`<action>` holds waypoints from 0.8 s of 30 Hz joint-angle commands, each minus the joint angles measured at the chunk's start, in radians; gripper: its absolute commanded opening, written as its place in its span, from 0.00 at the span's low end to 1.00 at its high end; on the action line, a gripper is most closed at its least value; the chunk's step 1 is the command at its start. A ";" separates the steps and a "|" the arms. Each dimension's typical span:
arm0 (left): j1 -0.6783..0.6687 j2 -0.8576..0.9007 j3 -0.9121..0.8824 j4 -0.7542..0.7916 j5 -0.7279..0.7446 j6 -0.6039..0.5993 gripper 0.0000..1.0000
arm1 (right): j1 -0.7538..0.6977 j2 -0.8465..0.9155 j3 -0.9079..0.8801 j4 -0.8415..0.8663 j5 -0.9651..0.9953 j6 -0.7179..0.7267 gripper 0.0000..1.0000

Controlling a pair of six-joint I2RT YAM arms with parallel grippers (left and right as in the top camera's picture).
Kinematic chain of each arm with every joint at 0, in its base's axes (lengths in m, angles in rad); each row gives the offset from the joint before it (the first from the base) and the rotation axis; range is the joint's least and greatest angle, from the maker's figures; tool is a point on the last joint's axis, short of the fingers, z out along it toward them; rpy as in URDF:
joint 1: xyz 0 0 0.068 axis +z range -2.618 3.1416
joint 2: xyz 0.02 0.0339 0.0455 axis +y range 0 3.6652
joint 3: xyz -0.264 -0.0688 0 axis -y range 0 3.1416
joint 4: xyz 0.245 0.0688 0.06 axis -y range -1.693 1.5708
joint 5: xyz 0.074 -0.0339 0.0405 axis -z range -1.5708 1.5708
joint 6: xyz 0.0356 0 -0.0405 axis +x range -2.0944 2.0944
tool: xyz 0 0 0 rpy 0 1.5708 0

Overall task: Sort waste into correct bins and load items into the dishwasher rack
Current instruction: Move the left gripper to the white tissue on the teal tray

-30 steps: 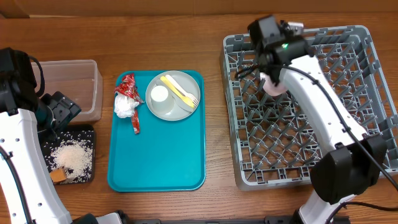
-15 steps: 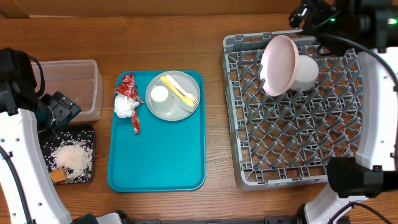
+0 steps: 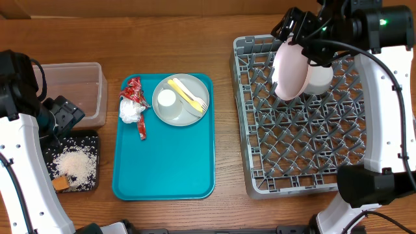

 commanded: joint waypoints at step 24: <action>0.004 0.006 -0.003 0.053 0.093 -0.020 1.00 | -0.008 -0.008 -0.003 0.004 0.066 -0.002 1.00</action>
